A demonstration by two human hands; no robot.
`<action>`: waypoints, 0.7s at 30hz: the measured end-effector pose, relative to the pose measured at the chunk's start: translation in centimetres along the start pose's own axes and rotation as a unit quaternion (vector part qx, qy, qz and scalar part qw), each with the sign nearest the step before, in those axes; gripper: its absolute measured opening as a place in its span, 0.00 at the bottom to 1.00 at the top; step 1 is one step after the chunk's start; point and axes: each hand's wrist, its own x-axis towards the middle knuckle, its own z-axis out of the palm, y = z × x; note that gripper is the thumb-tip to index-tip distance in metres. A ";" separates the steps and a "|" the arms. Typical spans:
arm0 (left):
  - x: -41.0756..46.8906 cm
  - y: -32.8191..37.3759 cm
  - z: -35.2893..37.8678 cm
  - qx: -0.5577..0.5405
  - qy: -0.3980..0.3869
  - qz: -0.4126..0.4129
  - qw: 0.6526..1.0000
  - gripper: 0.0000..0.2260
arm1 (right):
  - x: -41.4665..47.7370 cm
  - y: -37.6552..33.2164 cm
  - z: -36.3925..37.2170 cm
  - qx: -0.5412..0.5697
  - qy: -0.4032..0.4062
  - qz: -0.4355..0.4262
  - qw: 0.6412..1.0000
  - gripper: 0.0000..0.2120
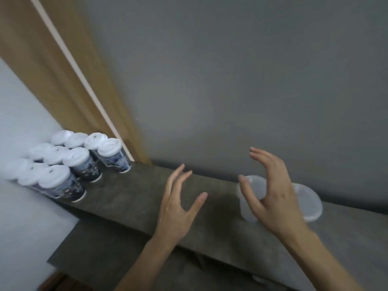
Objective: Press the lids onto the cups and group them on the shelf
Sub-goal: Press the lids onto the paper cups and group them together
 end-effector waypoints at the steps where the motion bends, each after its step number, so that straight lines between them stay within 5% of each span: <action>1: 0.3 -1.5 -2.1 0.017 0.022 -0.009 1.000 0.26 | 1.1 -1.6 2.2 0.012 -0.015 -0.017 1.000 0.23; 11: 3.3 -16.4 -22.2 0.226 0.171 -0.135 0.950 0.28 | 8.7 -14.6 27.8 0.025 -0.244 -0.102 0.964 0.26; 17: 3.9 -26.1 -27.0 0.359 0.095 -0.214 0.904 0.40 | 11.3 -16.1 40.5 -0.083 -0.336 -0.149 0.926 0.36; 21: 2.9 -29.2 -26.6 0.358 0.095 -0.206 0.906 0.37 | 12.0 -15.2 44.3 -0.139 -0.311 -0.111 0.934 0.39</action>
